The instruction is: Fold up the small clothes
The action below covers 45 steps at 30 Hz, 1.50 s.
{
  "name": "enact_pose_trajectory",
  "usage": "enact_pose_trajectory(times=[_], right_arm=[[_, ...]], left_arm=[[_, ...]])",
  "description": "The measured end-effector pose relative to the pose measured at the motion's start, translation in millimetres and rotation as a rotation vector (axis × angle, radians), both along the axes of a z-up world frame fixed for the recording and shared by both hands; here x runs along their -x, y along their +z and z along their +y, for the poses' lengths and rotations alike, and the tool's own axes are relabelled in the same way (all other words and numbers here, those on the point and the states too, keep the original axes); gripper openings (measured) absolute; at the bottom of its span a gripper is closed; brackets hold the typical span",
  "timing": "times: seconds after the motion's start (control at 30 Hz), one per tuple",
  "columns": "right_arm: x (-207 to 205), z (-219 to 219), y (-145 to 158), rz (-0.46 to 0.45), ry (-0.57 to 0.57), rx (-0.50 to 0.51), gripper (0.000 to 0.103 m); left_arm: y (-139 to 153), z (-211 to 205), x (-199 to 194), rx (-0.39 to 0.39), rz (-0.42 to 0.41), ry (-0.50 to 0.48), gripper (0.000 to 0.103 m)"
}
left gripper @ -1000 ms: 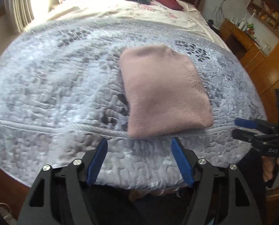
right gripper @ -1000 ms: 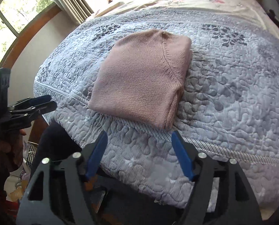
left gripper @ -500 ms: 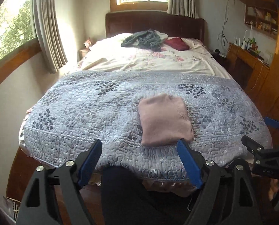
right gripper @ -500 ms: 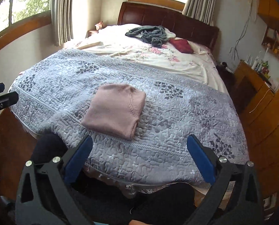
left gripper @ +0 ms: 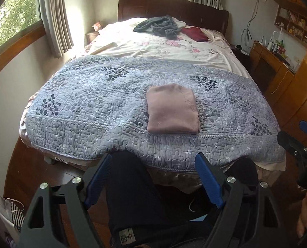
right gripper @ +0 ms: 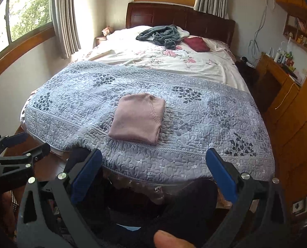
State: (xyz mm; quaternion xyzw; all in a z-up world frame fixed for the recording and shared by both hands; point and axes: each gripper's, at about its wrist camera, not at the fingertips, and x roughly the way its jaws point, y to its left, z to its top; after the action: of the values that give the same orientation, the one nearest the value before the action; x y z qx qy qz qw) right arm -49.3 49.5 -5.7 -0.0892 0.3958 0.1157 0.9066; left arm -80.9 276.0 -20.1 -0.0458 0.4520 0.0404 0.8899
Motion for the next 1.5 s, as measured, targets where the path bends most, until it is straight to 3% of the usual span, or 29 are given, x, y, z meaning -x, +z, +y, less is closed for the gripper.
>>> enact_pose_trajectory(times=[0.57,1.5], right_arm=[[-29.4,6.1,-13.3,0.038,-0.011,-0.003,0.1],[-36.4,6.1,-24.6,0.041,-0.018,-0.006,0.1]], left_arm=[[1.5,-1.7,-27.0,-0.009,-0.001,-0.002,0.083],[-6.5,-3.4,-38.3,-0.001,0.008,-0.012,0.083]])
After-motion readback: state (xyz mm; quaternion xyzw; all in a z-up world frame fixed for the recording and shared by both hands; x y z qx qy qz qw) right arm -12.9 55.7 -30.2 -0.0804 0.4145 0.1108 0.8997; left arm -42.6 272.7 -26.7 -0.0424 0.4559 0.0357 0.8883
